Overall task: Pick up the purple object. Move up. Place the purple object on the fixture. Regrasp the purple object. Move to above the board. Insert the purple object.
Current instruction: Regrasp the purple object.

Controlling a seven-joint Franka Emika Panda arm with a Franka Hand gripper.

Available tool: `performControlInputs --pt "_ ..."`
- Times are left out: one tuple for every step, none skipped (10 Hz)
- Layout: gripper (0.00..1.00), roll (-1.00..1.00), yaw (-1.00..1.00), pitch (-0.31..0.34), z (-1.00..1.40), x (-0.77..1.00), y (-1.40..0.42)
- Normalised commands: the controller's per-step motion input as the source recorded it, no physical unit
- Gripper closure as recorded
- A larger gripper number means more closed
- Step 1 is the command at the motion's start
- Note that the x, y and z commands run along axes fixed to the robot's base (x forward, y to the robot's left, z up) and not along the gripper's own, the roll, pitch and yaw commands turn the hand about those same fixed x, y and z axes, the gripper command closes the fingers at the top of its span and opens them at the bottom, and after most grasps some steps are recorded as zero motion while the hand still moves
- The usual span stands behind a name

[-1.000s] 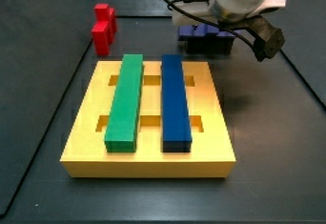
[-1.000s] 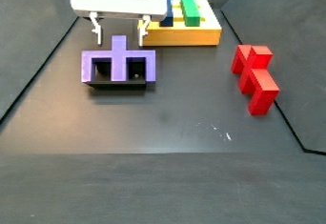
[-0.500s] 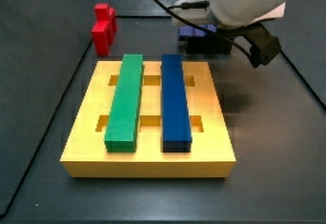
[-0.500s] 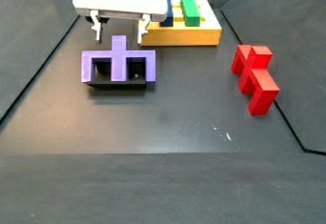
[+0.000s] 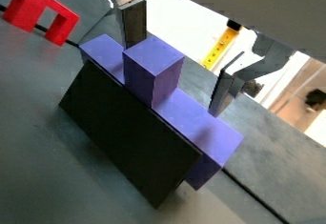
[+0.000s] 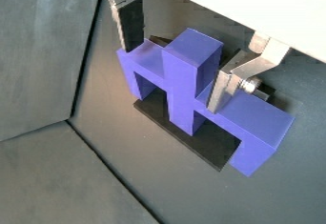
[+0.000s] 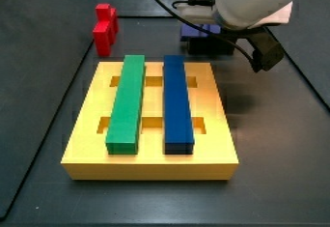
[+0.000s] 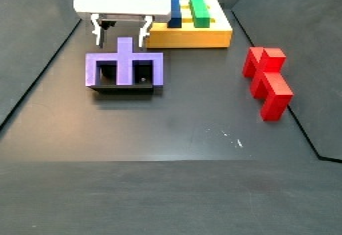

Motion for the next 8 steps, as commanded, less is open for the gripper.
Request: performControlInputs --pt "0.0 -0.16 -0.05 -0.2 -0.19 -0.2 0.0" --pt "0.0 -0.16 -0.04 -0.14 -0.15 -0.11 0.0" --pt "0.0 -0.22 0.0 -0.103 -0.1 -0.03 0.0" --pt "0.0 -0.29 0.0 -0.051 0.0 0.0 0.0" --pt "0.0 -0.19 0.0 -0.006 0.0 0.0 0.0" --pt "0.0 0.0 0.0 0.0 0.0 0.0 0.0" --pt "1.0 0.0 0.0 0.0 0.0 0.0 0.0" --pt "1.0 0.0 0.0 0.0 0.0 0.0 0.0"
